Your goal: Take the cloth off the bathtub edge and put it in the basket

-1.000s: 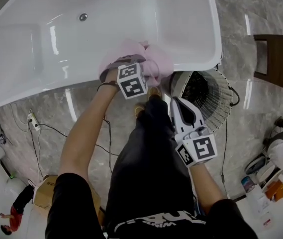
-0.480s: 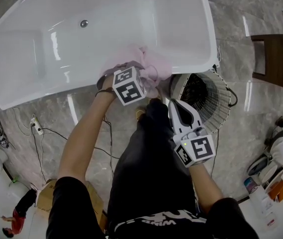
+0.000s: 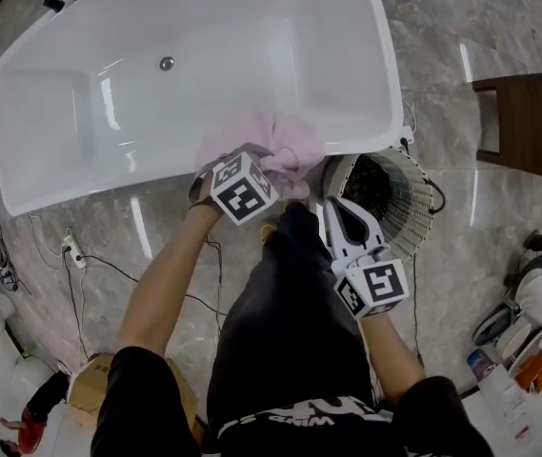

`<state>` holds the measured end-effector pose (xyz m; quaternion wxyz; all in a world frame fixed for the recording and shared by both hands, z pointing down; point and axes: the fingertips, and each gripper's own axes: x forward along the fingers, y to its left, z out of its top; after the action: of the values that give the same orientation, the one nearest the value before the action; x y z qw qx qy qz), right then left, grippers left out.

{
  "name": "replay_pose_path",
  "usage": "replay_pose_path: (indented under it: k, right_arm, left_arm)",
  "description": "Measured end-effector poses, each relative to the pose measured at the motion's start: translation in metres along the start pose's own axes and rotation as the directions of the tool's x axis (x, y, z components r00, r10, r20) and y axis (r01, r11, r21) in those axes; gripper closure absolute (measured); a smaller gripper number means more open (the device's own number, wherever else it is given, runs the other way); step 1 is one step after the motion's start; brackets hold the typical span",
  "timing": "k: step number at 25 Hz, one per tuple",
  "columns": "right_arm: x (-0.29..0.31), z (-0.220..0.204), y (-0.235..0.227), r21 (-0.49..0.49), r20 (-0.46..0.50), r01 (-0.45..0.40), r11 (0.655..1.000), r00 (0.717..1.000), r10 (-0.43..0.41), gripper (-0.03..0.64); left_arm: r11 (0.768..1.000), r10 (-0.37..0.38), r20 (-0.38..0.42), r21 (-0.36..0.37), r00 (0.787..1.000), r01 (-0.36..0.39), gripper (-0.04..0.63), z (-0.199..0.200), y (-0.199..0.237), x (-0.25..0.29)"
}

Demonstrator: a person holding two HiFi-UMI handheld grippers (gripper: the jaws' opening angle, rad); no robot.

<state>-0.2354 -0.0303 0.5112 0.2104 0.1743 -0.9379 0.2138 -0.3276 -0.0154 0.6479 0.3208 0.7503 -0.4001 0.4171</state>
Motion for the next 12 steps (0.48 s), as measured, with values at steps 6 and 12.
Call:
replay_pose_path:
  k: [6,12]
  right_arm:
    - [-0.031,0.031,0.021,-0.037,-0.008,-0.027,0.999,1.000,0.026,0.604]
    - [-0.075,0.092,0.049,-0.090,0.046,-0.043,0.995,0.998,0.048,0.604]
  left_arm:
    - [0.993,0.009,0.088,-0.117,0.996,0.001,0.518,0.030,-0.029,-0.075]
    - [0.966,0.038,0.218,-0.256,0.975,0.020,0.518,0.066,-0.061,-0.173]
